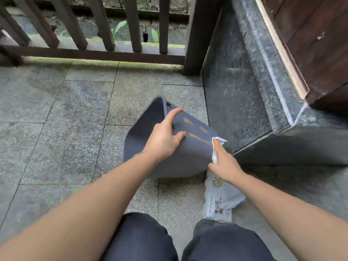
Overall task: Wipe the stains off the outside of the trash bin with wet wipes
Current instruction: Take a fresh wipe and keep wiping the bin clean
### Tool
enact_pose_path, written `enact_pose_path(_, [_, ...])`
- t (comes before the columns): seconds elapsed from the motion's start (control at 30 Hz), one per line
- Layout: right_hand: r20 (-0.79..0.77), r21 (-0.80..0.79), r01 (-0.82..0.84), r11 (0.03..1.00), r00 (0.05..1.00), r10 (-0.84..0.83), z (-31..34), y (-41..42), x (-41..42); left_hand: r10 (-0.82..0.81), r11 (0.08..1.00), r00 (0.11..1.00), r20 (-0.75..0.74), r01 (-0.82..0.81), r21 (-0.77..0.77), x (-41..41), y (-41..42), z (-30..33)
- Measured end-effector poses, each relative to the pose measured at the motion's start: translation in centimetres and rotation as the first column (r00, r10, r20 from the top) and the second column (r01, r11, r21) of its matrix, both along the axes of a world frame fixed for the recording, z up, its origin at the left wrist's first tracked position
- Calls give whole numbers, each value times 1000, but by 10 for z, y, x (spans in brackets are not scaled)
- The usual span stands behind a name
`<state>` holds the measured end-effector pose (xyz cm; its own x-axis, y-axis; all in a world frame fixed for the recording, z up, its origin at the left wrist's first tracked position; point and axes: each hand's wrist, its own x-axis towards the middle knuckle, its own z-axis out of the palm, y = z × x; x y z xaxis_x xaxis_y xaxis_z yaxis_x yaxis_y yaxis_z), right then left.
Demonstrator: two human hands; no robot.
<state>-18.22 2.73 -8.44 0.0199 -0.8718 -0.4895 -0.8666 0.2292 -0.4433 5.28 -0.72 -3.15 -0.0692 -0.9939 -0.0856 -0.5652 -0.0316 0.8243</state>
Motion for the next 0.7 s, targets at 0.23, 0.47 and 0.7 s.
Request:
enact_pose_path(0.23, [-54,206,38,978,998,-28,12,-8,-16,-62,997,997,39,60,42,-32,2,16])
enact_pose_path(0.47, [50,235,114,965,990,-130,10,-13,-19,-94,996,992,83,94,-1,-41,5,14])
enact_pose_path(0.7, [149,137,198,971,964,-218,-9,-6,-21,-133,991,986,102,133,2,-49,-13,14])
